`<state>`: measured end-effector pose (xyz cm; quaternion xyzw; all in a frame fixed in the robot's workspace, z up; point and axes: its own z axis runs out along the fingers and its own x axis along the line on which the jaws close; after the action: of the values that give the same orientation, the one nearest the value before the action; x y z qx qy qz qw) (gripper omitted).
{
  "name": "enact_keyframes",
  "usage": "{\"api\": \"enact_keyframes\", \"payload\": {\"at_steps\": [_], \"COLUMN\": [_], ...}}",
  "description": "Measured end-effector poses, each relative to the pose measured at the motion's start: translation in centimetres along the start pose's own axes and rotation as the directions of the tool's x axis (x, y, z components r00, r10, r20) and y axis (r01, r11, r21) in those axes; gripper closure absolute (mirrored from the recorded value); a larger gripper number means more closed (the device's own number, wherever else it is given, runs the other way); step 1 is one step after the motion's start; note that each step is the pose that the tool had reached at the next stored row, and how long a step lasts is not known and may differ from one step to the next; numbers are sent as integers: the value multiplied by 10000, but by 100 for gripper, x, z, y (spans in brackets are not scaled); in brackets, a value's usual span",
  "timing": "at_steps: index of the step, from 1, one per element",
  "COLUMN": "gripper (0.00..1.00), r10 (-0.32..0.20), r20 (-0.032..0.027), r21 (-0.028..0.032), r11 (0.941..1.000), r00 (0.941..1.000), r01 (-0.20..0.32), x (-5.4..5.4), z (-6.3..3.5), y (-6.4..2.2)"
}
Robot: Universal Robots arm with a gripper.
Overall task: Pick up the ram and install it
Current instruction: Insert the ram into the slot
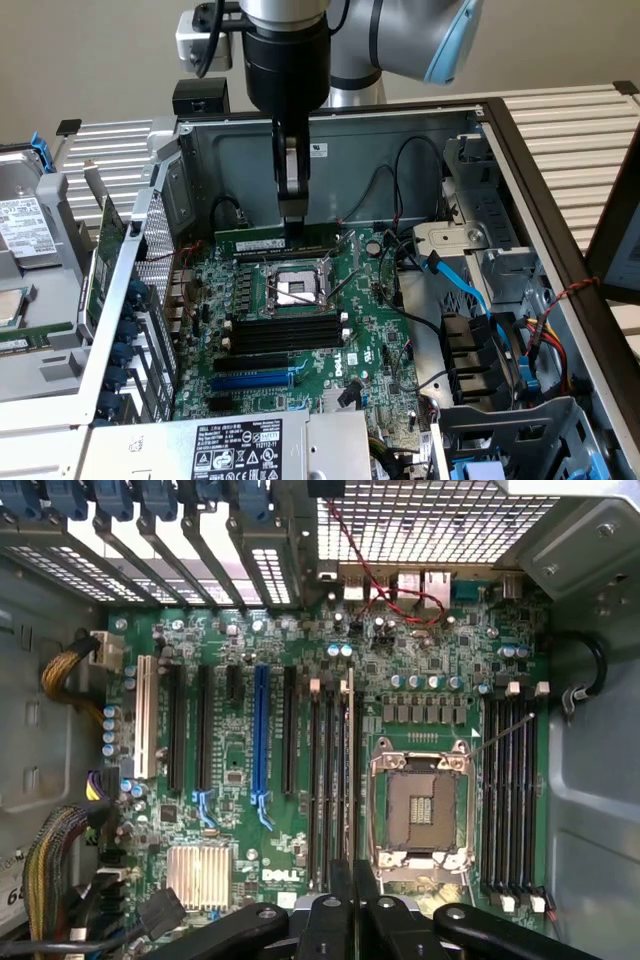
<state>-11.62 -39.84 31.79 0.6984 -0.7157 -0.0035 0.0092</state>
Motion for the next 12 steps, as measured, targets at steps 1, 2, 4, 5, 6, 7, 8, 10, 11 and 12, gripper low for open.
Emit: {"api": "enact_keyframes", "payload": {"at_steps": [1, 2, 4, 5, 6, 7, 8, 10, 11, 12], "gripper": [87, 87, 87, 87, 87, 87, 87, 87, 87, 87], "r10": [0, 0, 0, 0, 1, 1, 3, 6, 7, 8], "r20": [0, 0, 0, -1, -2, -1, 0, -1, -1, -1], "r21": [0, 0, 0, -1, -1, -1, 0, -1, -1, -1], "r11": [10000, 10000, 10000, 10000, 10000, 10000, 10000, 10000, 10000, 10000], "r00": [10000, 10000, 10000, 10000, 10000, 10000, 10000, 10000, 10000, 10000], "r01": [0, 0, 0, 0, -1, -1, -3, -6, -7, -8], "x": [0, 0, 2, 5, 10, 13, 14, 20, 25, 30], "z": [13, 24, 38, 43, 48, 55, 65, 77, 81, 84], "y": [-2, -4, -9, -12, -16, -20, -20, -22, -23, -23]}}
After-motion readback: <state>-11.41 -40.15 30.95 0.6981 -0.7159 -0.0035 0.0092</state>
